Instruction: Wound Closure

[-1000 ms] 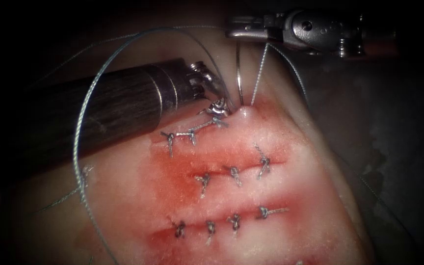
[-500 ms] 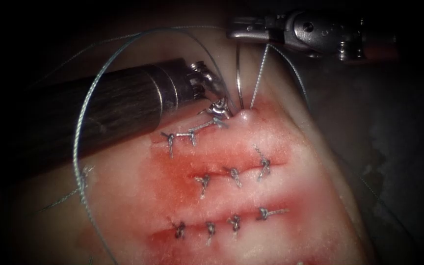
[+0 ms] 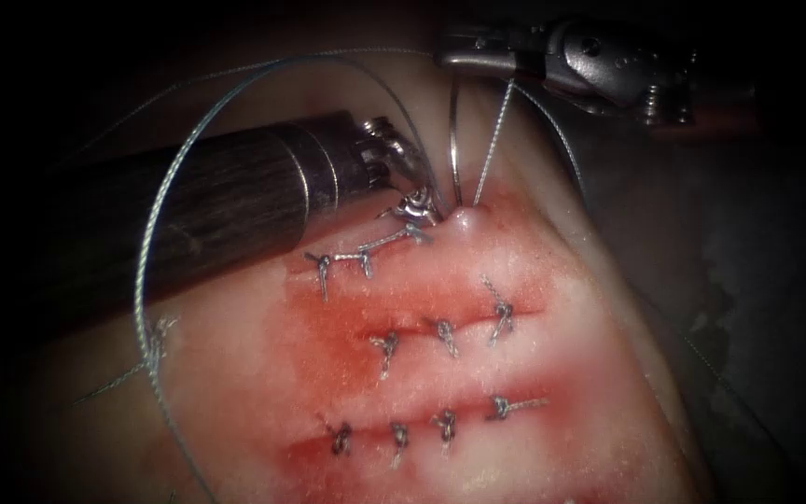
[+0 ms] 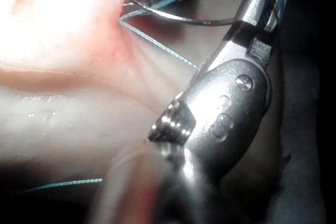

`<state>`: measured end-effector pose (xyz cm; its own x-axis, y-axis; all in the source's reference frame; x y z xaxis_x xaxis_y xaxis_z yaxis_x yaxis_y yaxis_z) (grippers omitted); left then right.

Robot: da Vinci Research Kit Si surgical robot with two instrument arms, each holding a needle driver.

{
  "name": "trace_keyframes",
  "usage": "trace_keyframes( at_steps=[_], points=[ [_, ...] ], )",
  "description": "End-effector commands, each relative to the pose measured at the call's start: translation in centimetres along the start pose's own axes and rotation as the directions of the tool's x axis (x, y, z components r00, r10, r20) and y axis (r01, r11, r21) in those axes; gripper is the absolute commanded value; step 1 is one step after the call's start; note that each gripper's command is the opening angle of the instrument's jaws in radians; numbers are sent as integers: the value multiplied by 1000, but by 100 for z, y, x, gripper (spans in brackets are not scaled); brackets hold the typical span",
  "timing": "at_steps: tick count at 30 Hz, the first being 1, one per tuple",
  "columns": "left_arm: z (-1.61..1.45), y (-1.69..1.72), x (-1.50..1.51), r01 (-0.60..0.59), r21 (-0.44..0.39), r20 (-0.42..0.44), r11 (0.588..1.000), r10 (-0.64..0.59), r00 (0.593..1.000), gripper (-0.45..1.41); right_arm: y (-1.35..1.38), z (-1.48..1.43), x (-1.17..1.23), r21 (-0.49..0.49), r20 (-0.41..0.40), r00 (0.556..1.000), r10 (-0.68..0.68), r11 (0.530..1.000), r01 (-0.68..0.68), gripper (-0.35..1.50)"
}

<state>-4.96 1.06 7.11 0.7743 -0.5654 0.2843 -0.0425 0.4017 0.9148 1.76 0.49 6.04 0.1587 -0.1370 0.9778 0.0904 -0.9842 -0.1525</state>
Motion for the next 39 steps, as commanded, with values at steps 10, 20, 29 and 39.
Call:
trace_keyframes(
  at_steps=[10, 20, 29, 39],
  points=[
    [-5, 4, -12, -5, -6, 2, 1000, 5, 1000, -45, -3, 7, 0, 38, 34, 997, 73, 997, -75, -35],
    [-6, 3, -12, -5, -5, 1, 1000, 5, 1000, -45, -2, 3, 2, 79, 21, 988, 151, 985, -152, -35],
    [-6, 3, -12, -5, -7, -1, 1000, 5, 1000, -45, 2, 1, 10, 93, 22, 979, 201, 975, -202, -35],
    [-20, 11, -26, -39, -43, 61, 998, 42, 997, -45, 13, -11, 31, 133, -2, 962, 274, 953, -271, -35]
  ],
)
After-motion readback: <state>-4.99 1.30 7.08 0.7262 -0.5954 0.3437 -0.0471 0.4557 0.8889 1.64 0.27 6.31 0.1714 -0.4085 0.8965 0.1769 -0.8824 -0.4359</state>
